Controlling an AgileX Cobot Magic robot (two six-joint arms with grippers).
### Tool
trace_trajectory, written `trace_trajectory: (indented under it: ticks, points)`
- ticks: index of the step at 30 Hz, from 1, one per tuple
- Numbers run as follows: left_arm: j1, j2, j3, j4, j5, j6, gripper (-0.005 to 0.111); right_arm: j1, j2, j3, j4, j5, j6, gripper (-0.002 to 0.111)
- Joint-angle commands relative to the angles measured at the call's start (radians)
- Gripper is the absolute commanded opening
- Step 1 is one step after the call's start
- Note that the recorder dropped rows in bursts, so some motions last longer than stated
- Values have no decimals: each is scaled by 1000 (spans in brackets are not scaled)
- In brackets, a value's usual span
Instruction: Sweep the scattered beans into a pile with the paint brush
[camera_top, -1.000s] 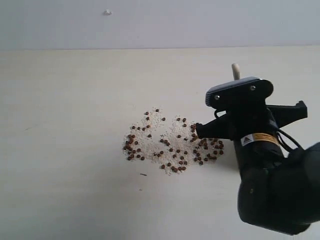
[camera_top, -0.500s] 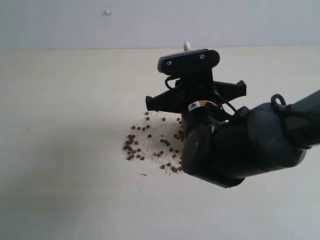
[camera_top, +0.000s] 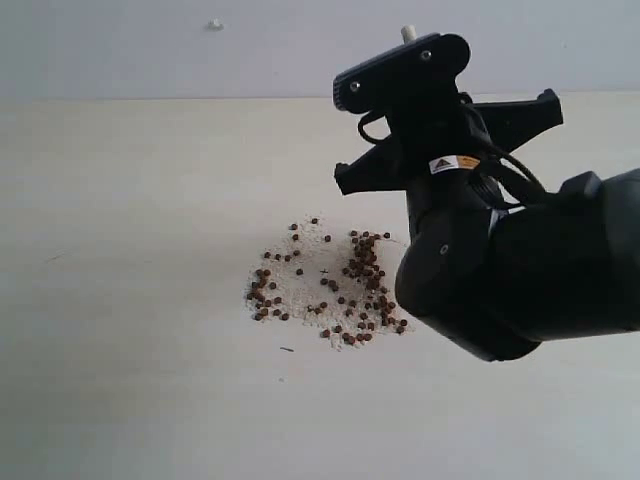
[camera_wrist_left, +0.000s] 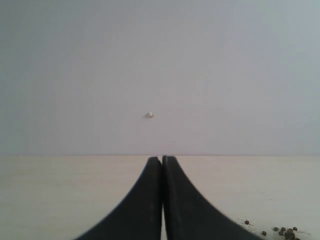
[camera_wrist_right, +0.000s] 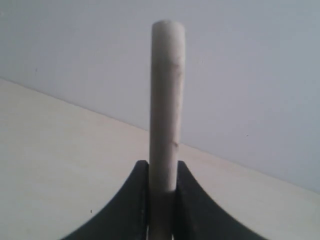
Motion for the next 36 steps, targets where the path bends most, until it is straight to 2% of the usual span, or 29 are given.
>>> trace_trajectory:
  ticks: [1, 9, 16, 23, 30, 33, 36]
  points:
    - [-4, 5, 2, -6, 7, 4, 0, -51, 55, 24, -129, 27, 70, 0]
    - [-4, 5, 2, -6, 7, 4, 0, -192, 216, 24, -440, 150, 319, 0]
    - [-4, 5, 2, -6, 7, 4, 0, -210, 233, -10, -697, 266, 536, 0]
    - [-4, 5, 2, -6, 7, 4, 0, -208, 225, -86, -777, 403, 615, 0]
    - [-4, 5, 2, -6, 7, 4, 0, -208, 121, -86, -690, 447, 534, 0]
    - [-4, 5, 2, -6, 7, 4, 0, -208, 56, -86, -548, 464, 405, 0]
    - [-4, 5, 2, -6, 7, 4, 0, -208, -3, -86, -310, 450, 158, 0]
